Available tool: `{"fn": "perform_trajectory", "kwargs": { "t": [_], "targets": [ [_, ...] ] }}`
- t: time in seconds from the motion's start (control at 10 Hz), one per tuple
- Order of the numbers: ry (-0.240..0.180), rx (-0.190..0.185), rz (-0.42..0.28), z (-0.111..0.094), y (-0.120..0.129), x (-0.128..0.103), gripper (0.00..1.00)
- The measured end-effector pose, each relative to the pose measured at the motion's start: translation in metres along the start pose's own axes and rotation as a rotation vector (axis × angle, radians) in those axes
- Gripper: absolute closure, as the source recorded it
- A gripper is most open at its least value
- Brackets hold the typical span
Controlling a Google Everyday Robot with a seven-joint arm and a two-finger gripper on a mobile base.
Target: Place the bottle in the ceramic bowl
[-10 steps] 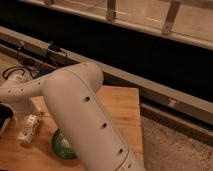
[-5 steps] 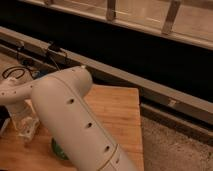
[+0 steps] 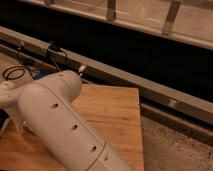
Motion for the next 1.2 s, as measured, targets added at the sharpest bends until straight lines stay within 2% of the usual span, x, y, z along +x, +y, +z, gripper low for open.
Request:
{"fn": "perform_trajectory", "kwargs": {
  "t": [0.1, 0.3, 0.4, 0.6, 0.8, 1.2],
  "targets": [
    [-0.004, -0.002, -0.003, 0.001, 0.0, 0.001, 0.44],
    [-0.031, 0.002, -0.004, -0.004, -0.004, 0.002, 0.64],
    [-0.065, -0.02, -0.007, -0.014, -0.001, 0.004, 0.75],
    [-0.15, -0.074, 0.0, -0.039, -0.018, 0.009, 0.95],
    [-0.226, -0.133, 0.003, -0.058, -0.03, 0.018, 1.0],
    [-0.309, -0.173, 0.057, -0.069, -0.072, 0.041, 1.0]
  ]
}}
